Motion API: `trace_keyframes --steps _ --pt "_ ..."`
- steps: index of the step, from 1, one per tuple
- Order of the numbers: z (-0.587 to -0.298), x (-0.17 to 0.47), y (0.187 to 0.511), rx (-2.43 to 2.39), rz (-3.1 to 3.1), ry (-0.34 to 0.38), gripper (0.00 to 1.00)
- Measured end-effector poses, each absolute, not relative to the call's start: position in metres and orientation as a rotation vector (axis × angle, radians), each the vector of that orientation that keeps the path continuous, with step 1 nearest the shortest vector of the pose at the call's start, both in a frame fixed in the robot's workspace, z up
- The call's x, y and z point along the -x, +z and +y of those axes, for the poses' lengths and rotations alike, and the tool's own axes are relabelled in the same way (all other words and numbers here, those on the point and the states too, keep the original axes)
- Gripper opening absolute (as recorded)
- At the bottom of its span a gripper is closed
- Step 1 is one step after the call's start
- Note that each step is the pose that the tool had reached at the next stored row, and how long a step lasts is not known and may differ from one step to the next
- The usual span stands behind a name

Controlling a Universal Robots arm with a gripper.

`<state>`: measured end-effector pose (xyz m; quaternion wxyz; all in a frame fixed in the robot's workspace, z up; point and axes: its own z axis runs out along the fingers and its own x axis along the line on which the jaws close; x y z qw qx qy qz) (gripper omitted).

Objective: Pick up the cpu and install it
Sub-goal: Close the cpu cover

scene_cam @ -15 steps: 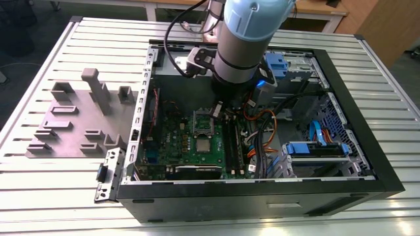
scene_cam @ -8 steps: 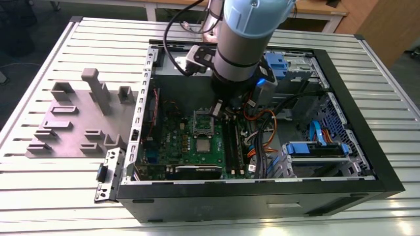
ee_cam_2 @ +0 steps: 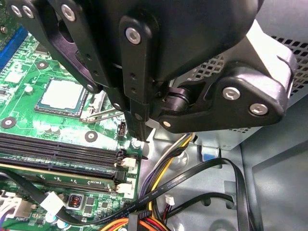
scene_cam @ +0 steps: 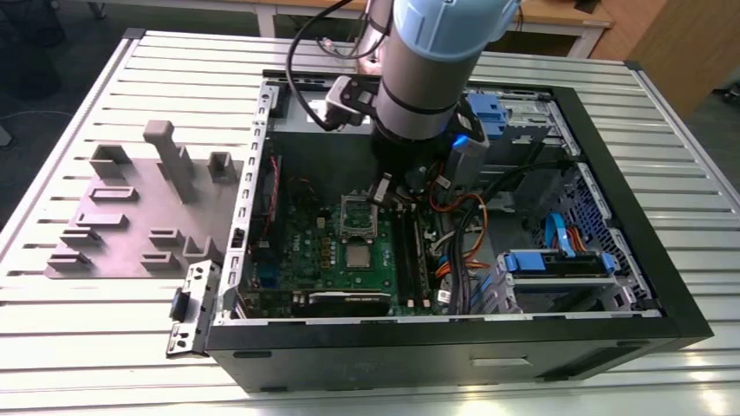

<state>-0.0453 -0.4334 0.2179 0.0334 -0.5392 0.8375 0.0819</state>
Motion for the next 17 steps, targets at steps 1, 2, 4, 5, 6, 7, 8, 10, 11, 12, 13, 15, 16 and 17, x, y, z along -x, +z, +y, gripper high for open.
trace_keyframes --steps 1,2,4,5,6,7,8,10,11,12,13,15,16,17 --pt "-0.4334 0.0454 0.2185 1.659 2.577 0.252 0.11" --pt "-0.4334 0.0456 0.2192 1.659 2.577 0.251 0.11" --pt "-0.4334 0.046 0.2207 1.659 2.577 0.251 0.11" --pt "-0.4334 0.0462 0.2213 1.659 2.577 0.251 0.11" --pt "-0.4334 0.0464 0.222 1.659 2.577 0.251 0.11" --pt "-0.4334 0.0465 0.2226 1.659 2.577 0.25 0.11" --pt "-0.4334 0.0467 0.2232 1.659 2.577 0.25 0.11" --pt "-0.4334 0.0471 0.2244 1.66 2.578 0.249 0.11" --pt "-0.4334 0.0473 0.2251 1.66 2.578 0.249 0.11" --pt "-0.4334 0.0475 0.2257 1.66 2.578 0.248 0.11" --pt "-0.4334 0.0477 0.2263 1.66 2.578 0.248 0.11" --pt "-0.4334 0.0482 0.2275 1.66 2.578 0.248 0.11" --pt "-0.4334 0.0485 0.228 1.66 2.578 0.248 0.11" --pt "-0.4334 0.0487 0.2284 1.66 2.578 0.248 0.11"
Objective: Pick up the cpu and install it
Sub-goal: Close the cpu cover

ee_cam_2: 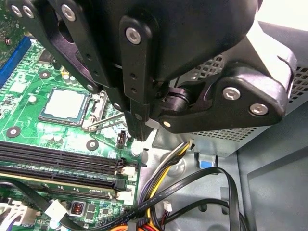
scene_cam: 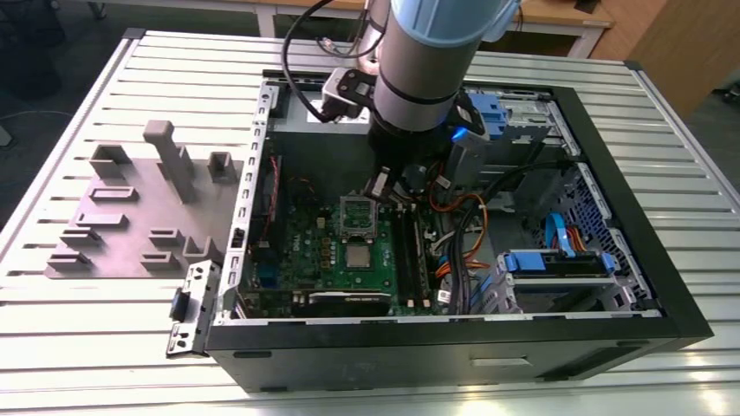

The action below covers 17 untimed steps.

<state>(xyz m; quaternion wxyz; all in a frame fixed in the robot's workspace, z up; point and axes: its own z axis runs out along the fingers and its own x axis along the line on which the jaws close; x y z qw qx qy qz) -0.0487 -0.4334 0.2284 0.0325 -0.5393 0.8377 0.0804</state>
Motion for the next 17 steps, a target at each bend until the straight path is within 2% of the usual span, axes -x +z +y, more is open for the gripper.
trace_keyframes --steps 17 --pt "-0.4345 0.0511 0.233 1.661 2.581 0.242 0.11"
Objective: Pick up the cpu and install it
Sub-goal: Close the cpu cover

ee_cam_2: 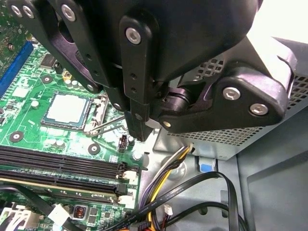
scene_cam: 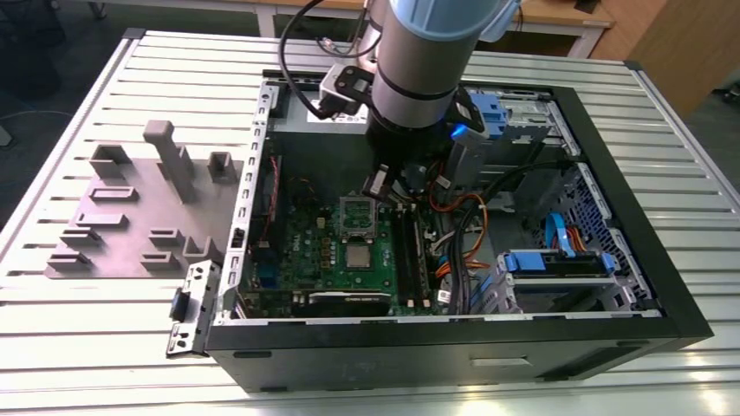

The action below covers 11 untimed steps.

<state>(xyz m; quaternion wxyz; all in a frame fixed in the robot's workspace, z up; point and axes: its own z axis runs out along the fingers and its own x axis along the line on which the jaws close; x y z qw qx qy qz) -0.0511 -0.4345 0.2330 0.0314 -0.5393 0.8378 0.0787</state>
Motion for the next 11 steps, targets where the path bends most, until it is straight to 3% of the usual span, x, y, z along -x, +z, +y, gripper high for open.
trace_keyframes --steps 11 --pt "-0.4355 0.0527 0.2372 1.661 2.581 0.241 0.11"
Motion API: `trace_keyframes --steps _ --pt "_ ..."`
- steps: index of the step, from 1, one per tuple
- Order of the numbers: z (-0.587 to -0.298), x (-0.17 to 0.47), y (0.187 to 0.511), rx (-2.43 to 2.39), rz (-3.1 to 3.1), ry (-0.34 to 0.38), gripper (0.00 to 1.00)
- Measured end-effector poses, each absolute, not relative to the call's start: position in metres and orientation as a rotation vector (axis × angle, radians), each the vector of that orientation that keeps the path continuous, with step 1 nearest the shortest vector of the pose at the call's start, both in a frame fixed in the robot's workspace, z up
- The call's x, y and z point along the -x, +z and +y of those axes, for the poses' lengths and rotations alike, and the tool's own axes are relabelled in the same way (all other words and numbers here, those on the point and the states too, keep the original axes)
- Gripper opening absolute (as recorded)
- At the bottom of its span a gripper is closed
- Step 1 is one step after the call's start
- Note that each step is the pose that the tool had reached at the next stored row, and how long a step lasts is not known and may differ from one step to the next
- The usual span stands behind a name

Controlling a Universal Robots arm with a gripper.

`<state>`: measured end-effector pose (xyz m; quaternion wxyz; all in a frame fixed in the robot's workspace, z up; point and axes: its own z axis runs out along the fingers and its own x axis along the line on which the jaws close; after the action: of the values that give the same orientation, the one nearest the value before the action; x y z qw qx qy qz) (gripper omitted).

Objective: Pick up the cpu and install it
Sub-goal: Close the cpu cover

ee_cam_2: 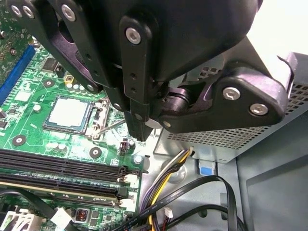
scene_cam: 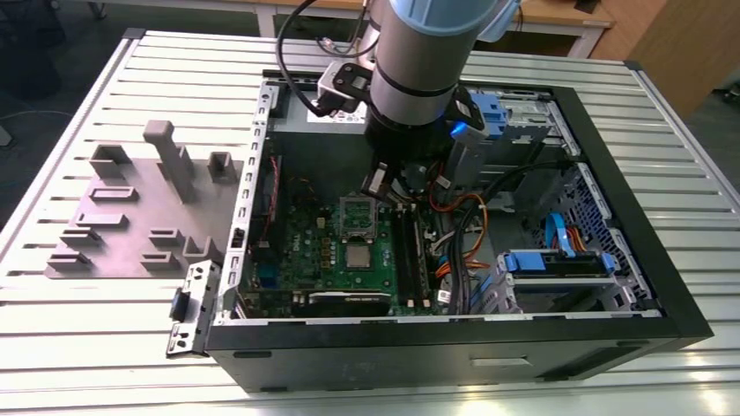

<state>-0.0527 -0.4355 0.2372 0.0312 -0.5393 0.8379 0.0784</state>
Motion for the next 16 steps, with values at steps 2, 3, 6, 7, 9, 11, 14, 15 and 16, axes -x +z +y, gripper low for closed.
trace_keyframes --steps 2,3,6,7,9,11,14,15,16 --pt "-0.4358 0.0529 0.2376 1.662 2.581 0.241 0.11" --pt "-0.436 0.0529 0.2378 1.662 2.582 0.24 0.11" --pt "-0.4369 0.0529 0.2379 1.663 2.584 0.236 0.11" --pt "-0.4371 0.0528 0.2379 1.664 2.586 0.231 0.11" --pt "-0.4381 0.0529 0.238 1.667 2.59 0.221 0.11" --pt "-0.4388 0.053 0.2382 1.668 2.593 0.215 0.11" --pt "-0.4401 0.0531 0.2398 1.669 2.594 0.212 0.11" --pt "-0.4404 0.0531 0.2404 1.669 2.594 0.212 0.11" --pt "-0.4407 0.0532 0.2406 1.669 2.594 0.211 0.11"
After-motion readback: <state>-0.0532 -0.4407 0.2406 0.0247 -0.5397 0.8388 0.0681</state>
